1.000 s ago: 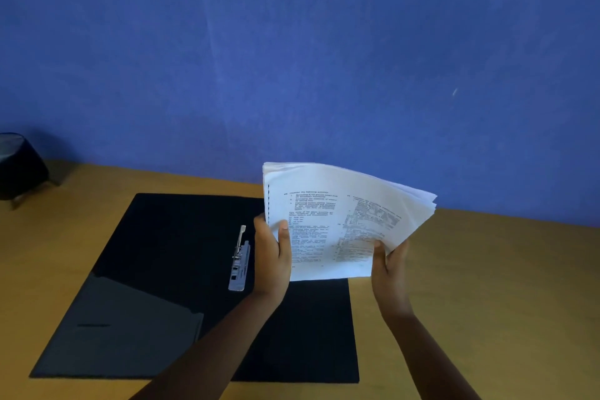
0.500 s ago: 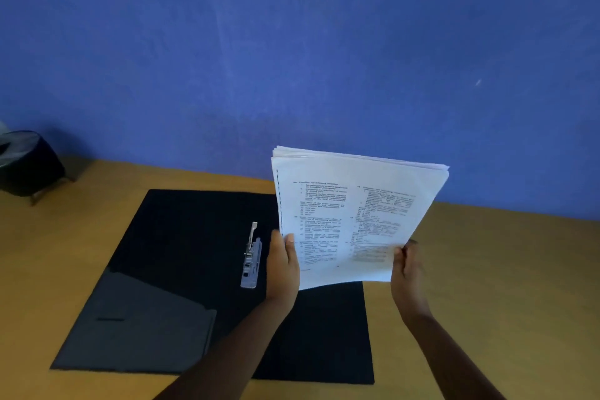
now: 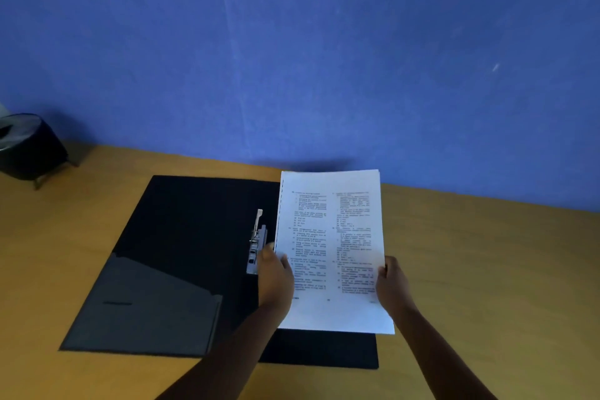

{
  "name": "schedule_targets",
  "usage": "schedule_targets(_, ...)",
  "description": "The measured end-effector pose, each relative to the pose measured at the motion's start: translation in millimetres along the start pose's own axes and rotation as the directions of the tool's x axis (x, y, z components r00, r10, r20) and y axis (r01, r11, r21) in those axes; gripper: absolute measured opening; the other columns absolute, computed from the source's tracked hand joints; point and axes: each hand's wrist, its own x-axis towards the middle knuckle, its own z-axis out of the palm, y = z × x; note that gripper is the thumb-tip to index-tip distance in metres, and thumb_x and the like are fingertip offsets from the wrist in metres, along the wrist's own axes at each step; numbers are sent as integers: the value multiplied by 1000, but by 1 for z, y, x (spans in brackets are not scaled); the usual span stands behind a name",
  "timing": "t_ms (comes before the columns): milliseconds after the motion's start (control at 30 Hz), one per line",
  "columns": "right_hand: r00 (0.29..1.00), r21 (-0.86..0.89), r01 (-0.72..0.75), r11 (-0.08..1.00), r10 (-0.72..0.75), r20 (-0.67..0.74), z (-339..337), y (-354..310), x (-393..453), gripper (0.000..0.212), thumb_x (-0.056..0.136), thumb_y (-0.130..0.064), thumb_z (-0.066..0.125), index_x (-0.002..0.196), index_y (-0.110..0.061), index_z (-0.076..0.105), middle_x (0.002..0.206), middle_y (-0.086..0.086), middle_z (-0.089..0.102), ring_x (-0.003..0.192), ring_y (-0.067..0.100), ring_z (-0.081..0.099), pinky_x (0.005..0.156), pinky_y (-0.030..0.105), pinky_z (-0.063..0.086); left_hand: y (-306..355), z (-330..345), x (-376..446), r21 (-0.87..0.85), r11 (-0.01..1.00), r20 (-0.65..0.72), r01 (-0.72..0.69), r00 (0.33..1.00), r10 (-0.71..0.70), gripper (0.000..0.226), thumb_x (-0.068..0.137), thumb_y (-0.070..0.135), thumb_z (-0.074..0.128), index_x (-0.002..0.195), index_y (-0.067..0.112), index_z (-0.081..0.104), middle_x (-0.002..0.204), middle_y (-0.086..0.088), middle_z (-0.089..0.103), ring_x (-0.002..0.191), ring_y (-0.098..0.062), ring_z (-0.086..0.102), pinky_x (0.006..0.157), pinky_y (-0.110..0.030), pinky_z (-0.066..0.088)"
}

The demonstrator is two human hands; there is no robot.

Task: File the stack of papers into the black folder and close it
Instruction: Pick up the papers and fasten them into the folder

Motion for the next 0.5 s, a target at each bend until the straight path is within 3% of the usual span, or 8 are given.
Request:
schedule_targets(67,999,-16,-27,1000,27,17,7,-1,-4,28,98,-4,31,121,1,46,108,21,59,82,24,51,67,28,42,-6,-6,-5,28,999,6,20,1000,-20,36,94,2,45,130,-2,41,128,-19,44,107,-29,56,89,-29,46)
schedule_targets(167,998,-38,-56,998,57,33,13,-6,-7,29,97,-1,31,121,2,46,100,17,58,72,18,48,47,18,33,-15,-15,-12,36,999,41,34,999,-35,44,93,2,45,136,2,36,134,-19,38,105,-31,58,90,-32,49)
schedule_targets(267,996,-84,-83,993,86,34,15,-11,-5,31,93,5,32,121,2,46,115,23,59,80,23,48,44,17,28,-24,-25,-15,69,997,75,18,997,-23,45,93,6,47,138,7,36,132,-16,41,103,-30,59,84,-29,50)
schedule_targets(400,994,-143,-100,985,106,31,18,-13,-6,30,93,5,32,120,2,46,116,21,59,80,23,47,42,18,29,-37,-56,0,239,969,-5,-68,997,72,35,93,11,48,127,8,45,126,-13,49,98,-28,60,70,-34,50)
schedule_targets(500,995,-147,-99,984,102,11,20,-11,-6,30,93,5,32,119,2,46,115,22,59,80,24,49,42,18,30,-63,-82,30,537,826,63,-168,985,159,48,95,24,45,142,17,33,145,-7,40,131,-26,39,100,-41,41)
